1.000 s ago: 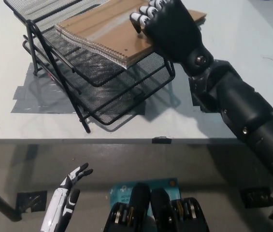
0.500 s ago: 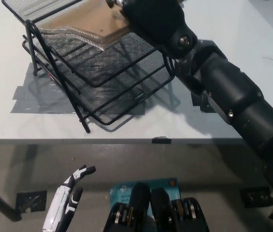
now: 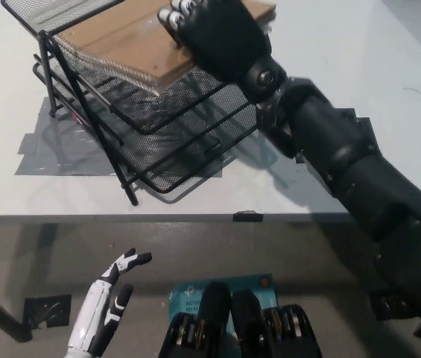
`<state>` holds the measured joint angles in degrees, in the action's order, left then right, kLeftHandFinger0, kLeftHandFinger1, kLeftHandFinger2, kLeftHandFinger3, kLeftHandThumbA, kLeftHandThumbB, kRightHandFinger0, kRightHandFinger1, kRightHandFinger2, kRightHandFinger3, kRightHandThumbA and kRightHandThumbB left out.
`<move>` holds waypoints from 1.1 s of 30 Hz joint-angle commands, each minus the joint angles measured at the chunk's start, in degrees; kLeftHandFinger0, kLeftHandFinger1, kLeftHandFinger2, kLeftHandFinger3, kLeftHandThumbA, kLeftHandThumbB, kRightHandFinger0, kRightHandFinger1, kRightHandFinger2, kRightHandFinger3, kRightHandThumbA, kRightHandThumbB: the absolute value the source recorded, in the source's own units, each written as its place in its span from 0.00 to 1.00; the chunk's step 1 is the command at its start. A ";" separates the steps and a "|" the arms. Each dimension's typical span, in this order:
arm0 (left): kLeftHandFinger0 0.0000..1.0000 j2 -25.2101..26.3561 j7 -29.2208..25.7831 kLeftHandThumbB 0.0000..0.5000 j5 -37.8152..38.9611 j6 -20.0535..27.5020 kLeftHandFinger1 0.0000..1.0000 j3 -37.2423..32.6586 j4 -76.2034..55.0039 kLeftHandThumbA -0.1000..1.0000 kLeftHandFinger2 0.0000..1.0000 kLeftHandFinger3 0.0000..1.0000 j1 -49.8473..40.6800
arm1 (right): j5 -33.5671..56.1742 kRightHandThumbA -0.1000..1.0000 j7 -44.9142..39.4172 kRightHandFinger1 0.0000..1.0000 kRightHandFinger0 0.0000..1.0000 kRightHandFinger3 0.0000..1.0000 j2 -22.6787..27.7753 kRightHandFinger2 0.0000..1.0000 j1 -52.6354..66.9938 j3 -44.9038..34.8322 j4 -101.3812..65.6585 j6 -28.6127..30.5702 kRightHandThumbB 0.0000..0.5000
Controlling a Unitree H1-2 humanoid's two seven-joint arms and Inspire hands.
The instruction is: A person hands a notebook to the robot and the robot grabs it with its right hand and places it in the file tray kept in the centre of the desk infront of it.
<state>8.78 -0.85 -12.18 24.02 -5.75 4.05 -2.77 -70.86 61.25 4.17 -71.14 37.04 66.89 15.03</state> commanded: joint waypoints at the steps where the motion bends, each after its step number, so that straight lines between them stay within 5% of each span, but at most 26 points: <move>1: 1.00 0.87 0.73 0.58 0.03 2.60 1.00 -0.08 -0.71 1.00 0.78 0.78 0.49 | 2.41 0.76 5.26 0.00 0.00 0.23 -0.88 0.11 -5.00 0.46 1.97 -1.93 0.00; 2: 1.00 0.88 0.65 0.58 -0.07 2.65 1.00 -0.08 -0.63 1.00 0.78 0.78 0.50 | 2.88 0.64 5.25 0.00 0.00 0.21 -0.97 0.11 -4.57 0.55 2.11 -1.05 0.00; 5: 1.00 1.18 0.77 0.60 -0.19 2.26 1.00 0.02 -0.79 1.00 0.77 0.77 0.75 | 3.81 0.49 4.32 0.00 0.00 0.16 -1.51 0.14 -3.61 0.64 2.30 -0.50 0.00; 12: 1.00 0.95 0.68 0.57 -0.24 2.22 1.00 -0.11 -0.97 1.00 0.77 0.76 0.80 | 4.70 0.37 2.99 0.00 0.00 0.15 -2.69 0.16 -2.87 1.18 0.59 0.49 0.00; 14: 1.00 0.81 0.70 0.58 -0.04 2.05 1.00 -0.12 -1.08 1.00 0.77 0.77 0.83 | 5.21 0.43 2.43 0.00 0.00 0.17 -3.41 0.17 -3.40 0.99 -0.03 0.09 0.00; 15: 1.00 0.75 0.70 0.56 0.05 2.11 1.00 -0.14 -0.99 1.00 0.77 0.77 0.89 | 5.49 0.43 1.80 0.00 0.00 0.28 -3.66 0.17 -3.61 0.88 -0.57 -0.07 0.00; 17: 1.00 0.65 0.47 0.54 -0.36 2.34 0.99 -0.15 -0.81 1.00 0.76 0.76 1.07 | 6.17 0.51 -1.97 0.00 0.00 0.20 -3.67 0.16 -3.78 0.59 -2.70 -0.24 0.00; 18: 1.00 0.63 0.45 0.54 -0.42 2.15 0.99 -0.13 -0.90 1.00 0.76 0.76 1.07 | 7.45 0.64 -6.60 0.00 0.00 0.16 -3.48 0.21 -3.40 -0.05 -5.10 -0.10 0.00; 19: 1.00 0.66 0.66 0.54 -0.38 1.52 0.99 -0.20 -1.33 1.00 0.76 0.75 1.00 | 11.54 0.74 -17.33 0.08 0.02 0.23 -2.80 0.35 -1.86 -1.84 -11.61 -0.01 0.12; 20: 1.00 0.70 0.84 0.54 -0.31 1.17 0.99 -0.25 -1.59 1.00 0.76 0.75 0.95 | 13.72 0.74 -22.28 0.08 0.02 0.23 -2.43 0.35 -0.97 -2.76 -14.93 -0.06 0.12; 22: 1.00 0.91 1.36 0.54 -0.04 0.16 1.00 -0.33 -2.15 1.00 0.76 0.75 1.02 | 21.29 0.78 -39.76 0.29 0.25 0.44 -0.78 0.51 1.58 -4.52 -27.09 -3.43 0.46; 23: 1.00 0.98 1.56 0.55 0.18 -0.10 1.00 -0.35 -2.20 1.00 0.77 0.74 1.22 | 26.76 0.79 -50.58 0.69 0.58 0.79 0.66 0.90 1.95 -4.49 -33.46 -7.39 0.80; 24: 1.00 1.03 1.70 0.55 0.42 -0.21 1.00 -0.36 -2.17 1.00 0.77 0.74 1.41 | 31.97 0.79 -60.57 1.00 0.98 1.00 2.30 1.00 1.85 -4.03 -39.12 -11.56 0.82; 25: 1.00 1.17 1.80 0.55 0.48 -0.07 1.00 -0.37 -1.88 1.00 0.76 0.74 1.79 | 41.07 0.82 -77.16 1.00 1.00 1.00 6.20 1.00 0.48 -2.01 -49.21 -20.63 0.90; 27: 1.00 1.40 1.71 0.56 0.31 0.50 0.99 -0.31 -1.39 1.00 0.75 0.73 2.21 | 46.47 0.91 -86.55 1.00 1.00 1.00 9.86 1.00 -1.66 -0.27 -55.91 -26.97 1.00; 29: 1.00 1.57 1.42 0.53 -0.12 1.27 0.99 -0.22 -1.06 1.00 0.75 0.72 2.60 | 54.26 1.00 -94.71 1.00 1.00 1.00 14.49 1.00 -4.79 1.00 -61.65 -31.83 0.82; 30: 1.00 1.64 1.36 0.53 -0.04 1.51 0.98 -0.13 -0.88 1.00 0.76 0.71 2.87 | 63.26 1.00 -99.11 1.00 1.00 1.00 16.85 1.00 -6.54 -0.53 -64.55 -38.99 0.96; 33: 1.00 1.72 1.44 0.53 -0.14 1.14 1.00 -0.14 -0.88 1.00 0.77 0.72 2.97 | 72.50 1.00 -98.63 1.00 1.00 1.00 19.74 1.00 -6.07 -4.79 -67.12 -41.95 0.82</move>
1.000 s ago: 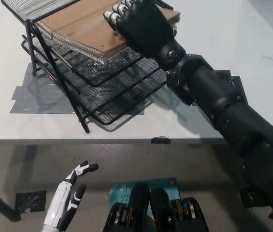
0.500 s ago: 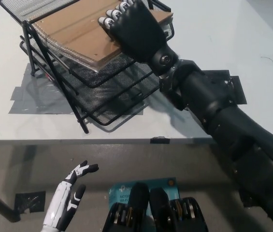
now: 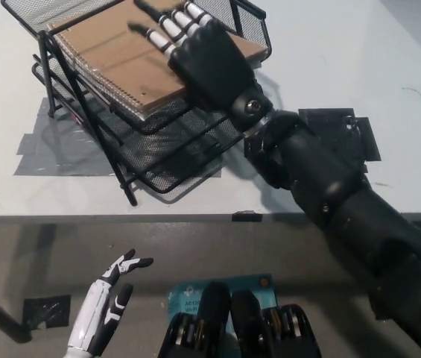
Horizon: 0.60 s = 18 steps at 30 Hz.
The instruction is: A person hands a notebook to the robot and the robot grabs it with its right hand and places it in the file tray kept in the centre of the desk infront of it.
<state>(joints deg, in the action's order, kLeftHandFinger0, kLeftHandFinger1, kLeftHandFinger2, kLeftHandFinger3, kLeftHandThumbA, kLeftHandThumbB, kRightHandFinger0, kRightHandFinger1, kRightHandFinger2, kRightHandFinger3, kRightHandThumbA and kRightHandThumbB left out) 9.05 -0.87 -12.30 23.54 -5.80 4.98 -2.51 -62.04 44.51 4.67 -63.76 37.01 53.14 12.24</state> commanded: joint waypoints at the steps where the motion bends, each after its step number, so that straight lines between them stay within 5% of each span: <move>1: 1.00 1.50 1.49 0.53 -0.04 1.59 1.00 -0.10 -1.78 1.00 0.77 0.72 2.79 | 64.95 1.00 -81.37 1.00 1.00 0.96 19.69 1.00 -13.15 -5.62 -53.75 -39.16 0.82; 4: 1.00 1.50 1.48 0.52 -0.17 1.55 1.00 -0.12 -1.69 1.00 0.77 0.72 2.96 | 70.03 1.00 -80.57 1.00 1.00 0.76 22.28 1.00 -12.70 -7.09 -55.48 -39.16 0.83; 7: 1.00 1.35 1.55 0.53 0.03 1.29 1.00 -0.16 -1.73 1.00 0.77 0.72 3.13 | 77.72 1.00 -79.73 1.00 1.00 0.72 25.26 1.00 -12.61 -7.62 -56.69 -39.16 0.86; 12: 1.00 1.08 1.63 0.51 0.88 1.17 0.98 -0.05 -1.72 0.98 0.75 0.70 3.78 | 83.06 1.00 -80.64 1.00 1.00 0.74 28.39 1.00 -14.54 -6.34 -57.57 -39.16 0.89; 18: 1.00 1.01 1.84 0.50 1.55 0.61 0.98 0.08 -2.02 0.93 0.75 0.70 4.62 | 88.77 1.00 -83.22 1.00 1.00 0.91 33.23 1.00 -18.76 -3.70 -58.69 -39.16 0.92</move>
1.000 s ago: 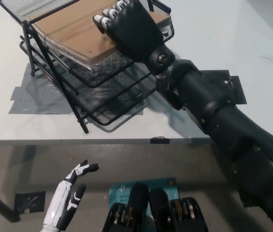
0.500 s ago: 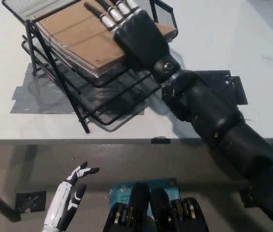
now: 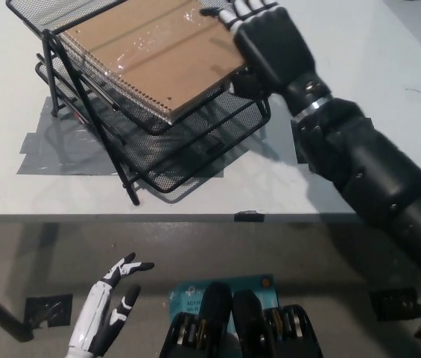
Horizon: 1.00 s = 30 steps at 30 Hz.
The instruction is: A person hands a notebook to the robot and the robot grabs it with its right hand and places it in the file tray kept in the centre of the desk infront of it.
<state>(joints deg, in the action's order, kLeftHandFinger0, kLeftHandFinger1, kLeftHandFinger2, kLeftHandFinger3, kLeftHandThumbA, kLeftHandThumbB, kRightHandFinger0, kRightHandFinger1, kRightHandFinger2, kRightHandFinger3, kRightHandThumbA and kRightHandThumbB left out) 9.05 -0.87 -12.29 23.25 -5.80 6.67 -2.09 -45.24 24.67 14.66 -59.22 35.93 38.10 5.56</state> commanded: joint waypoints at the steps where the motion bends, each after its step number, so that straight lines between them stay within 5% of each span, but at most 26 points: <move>1: 1.00 1.10 1.86 0.49 1.50 0.94 0.98 0.10 -3.68 0.92 0.76 0.71 4.33 | 72.26 1.00 -64.09 1.00 1.00 0.96 23.94 1.00 -23.86 -2.53 -44.21 -32.49 0.89; 3: 1.00 1.20 1.78 0.47 1.34 1.28 0.98 0.11 -3.54 0.91 0.76 0.72 4.47 | 73.12 1.00 -65.06 1.00 1.00 1.00 25.33 1.00 -24.87 -2.10 -45.30 -32.49 0.84; 6: 0.99 1.21 1.95 0.53 1.46 0.38 0.98 0.15 -3.61 0.93 0.77 0.71 4.45 | 75.88 1.00 -67.32 1.00 1.00 1.00 29.89 1.00 -28.81 1.43 -47.66 -32.49 0.91; 11: 0.99 1.28 1.82 0.53 1.28 0.04 0.97 0.35 -3.41 0.94 0.76 0.71 5.39 | 77.98 1.00 -71.28 1.00 1.00 1.00 33.32 1.00 -33.20 3.41 -48.38 -32.49 0.81; 18: 1.00 1.51 2.36 0.53 1.89 -0.77 0.98 0.34 -3.80 0.94 0.76 0.71 5.76 | 78.38 1.00 -72.57 1.00 1.00 1.00 41.59 1.00 -32.66 3.82 -52.58 -32.49 1.00; 23: 1.00 1.52 2.33 0.54 1.70 -1.58 0.98 0.46 -4.27 0.96 0.75 0.71 6.21 | 81.40 1.00 -71.95 1.00 1.00 1.00 47.63 1.00 -28.71 0.26 -56.24 -32.49 1.00; 30: 0.97 1.92 1.64 0.52 1.18 -0.65 0.96 0.93 -3.45 0.99 0.76 0.74 7.09 | 82.67 1.00 -68.69 1.00 1.00 1.00 59.74 1.00 -13.24 -19.60 -65.97 -32.49 0.99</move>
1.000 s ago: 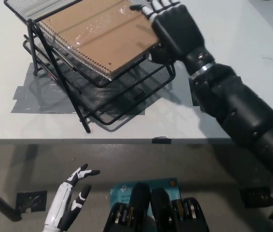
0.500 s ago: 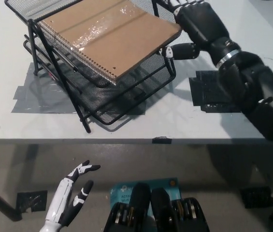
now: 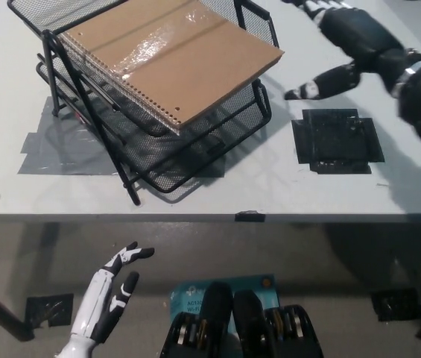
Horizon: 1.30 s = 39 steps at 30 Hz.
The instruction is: A person hands a notebook to the robot and the robot grabs it with its right hand and places it in the file tray kept in the centre of the desk infront of it.
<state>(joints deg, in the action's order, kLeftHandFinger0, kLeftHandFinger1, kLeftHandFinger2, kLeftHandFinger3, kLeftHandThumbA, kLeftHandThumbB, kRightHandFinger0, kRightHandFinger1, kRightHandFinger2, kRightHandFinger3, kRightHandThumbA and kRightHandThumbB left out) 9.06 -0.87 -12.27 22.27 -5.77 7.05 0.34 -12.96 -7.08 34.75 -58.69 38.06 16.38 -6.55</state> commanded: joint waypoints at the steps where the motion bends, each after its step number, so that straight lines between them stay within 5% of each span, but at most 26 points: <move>1: 0.97 1.87 1.39 0.49 0.91 0.73 0.96 0.92 -3.59 1.00 0.76 0.74 4.64 | 51.77 1.00 -36.03 1.00 1.00 1.00 41.15 1.00 -10.94 -24.52 -44.76 -19.37 0.93; 5: 0.97 1.80 0.99 0.50 0.48 0.94 0.96 1.00 -3.56 1.00 0.77 0.75 4.13 | 59.80 1.00 -32.07 1.00 1.00 1.00 43.89 1.00 2.38 -35.65 -44.70 -11.87 0.92; 8: 0.96 1.38 0.94 0.51 1.15 0.83 0.95 0.99 -3.59 1.00 0.77 0.76 2.99 | 61.16 1.00 -24.41 1.00 1.00 1.00 41.25 1.00 18.12 -47.47 -50.45 -6.52 0.84; 10: 0.96 1.27 0.86 0.52 0.96 0.68 0.96 0.94 -3.70 1.00 0.78 0.77 2.44 | 58.83 1.00 -20.52 1.00 1.00 1.00 38.88 1.00 26.54 -51.76 -54.45 -3.20 0.91; 11: 0.94 1.15 0.57 0.49 0.48 1.28 0.94 0.80 -3.59 1.00 0.79 0.80 1.82 | 55.55 1.00 -13.43 1.00 1.00 1.00 35.52 1.00 35.71 -51.78 -59.98 0.81 0.99; 14: 0.96 1.00 0.06 0.53 -0.32 1.55 0.94 0.80 -3.67 1.00 0.81 0.82 0.92 | 51.66 1.00 -3.41 1.00 1.00 1.00 29.33 1.00 46.19 -48.23 -65.71 5.82 0.96; 18: 0.92 0.37 -1.30 0.53 -0.43 3.74 0.94 1.24 -2.93 1.00 0.91 0.90 -0.14 | 50.56 1.00 6.23 1.00 1.00 1.00 11.57 1.00 57.31 -31.28 -67.05 9.35 0.98; 23: 0.92 -0.16 -1.85 0.56 -0.12 4.29 0.97 1.42 -2.83 1.00 0.99 0.97 -2.30 | 39.47 1.00 6.80 1.00 1.00 1.00 -6.01 1.00 62.47 -25.28 -59.60 8.09 0.88; 28: 0.88 -0.39 -2.68 0.58 -0.02 4.66 0.94 1.17 -2.87 1.00 1.00 1.00 -4.21 | 32.87 1.00 4.01 1.00 1.00 1.00 -17.80 1.00 64.21 -23.22 -46.91 9.78 0.87; 29: 0.88 -0.38 -2.68 0.58 0.48 4.66 0.95 1.19 -2.97 1.00 1.00 1.00 -4.39 | 31.79 1.00 3.58 1.00 1.00 1.00 -21.19 1.00 64.86 -22.87 -43.51 9.08 0.80; 33: 0.89 -0.65 -2.38 0.60 2.56 4.66 0.97 1.59 -2.94 1.00 1.00 1.00 -4.68 | 31.17 1.00 2.03 1.00 1.00 1.00 -27.40 1.00 65.67 -24.20 -35.77 8.29 0.67; 39: 0.96 -0.82 -2.48 0.61 3.18 4.66 1.00 1.95 -3.00 1.00 1.00 1.00 -5.05 | 28.62 1.00 -1.36 1.00 1.00 1.00 -29.36 1.00 65.29 -25.79 -30.55 8.77 0.57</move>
<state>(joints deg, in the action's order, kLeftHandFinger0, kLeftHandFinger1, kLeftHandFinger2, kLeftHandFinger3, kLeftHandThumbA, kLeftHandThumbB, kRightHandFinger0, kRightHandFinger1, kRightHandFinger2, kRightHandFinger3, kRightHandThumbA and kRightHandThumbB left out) 8.44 -1.21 -11.14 23.91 -4.62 6.16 -4.60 15.58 -7.38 5.83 7.05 14.48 -16.50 -2.89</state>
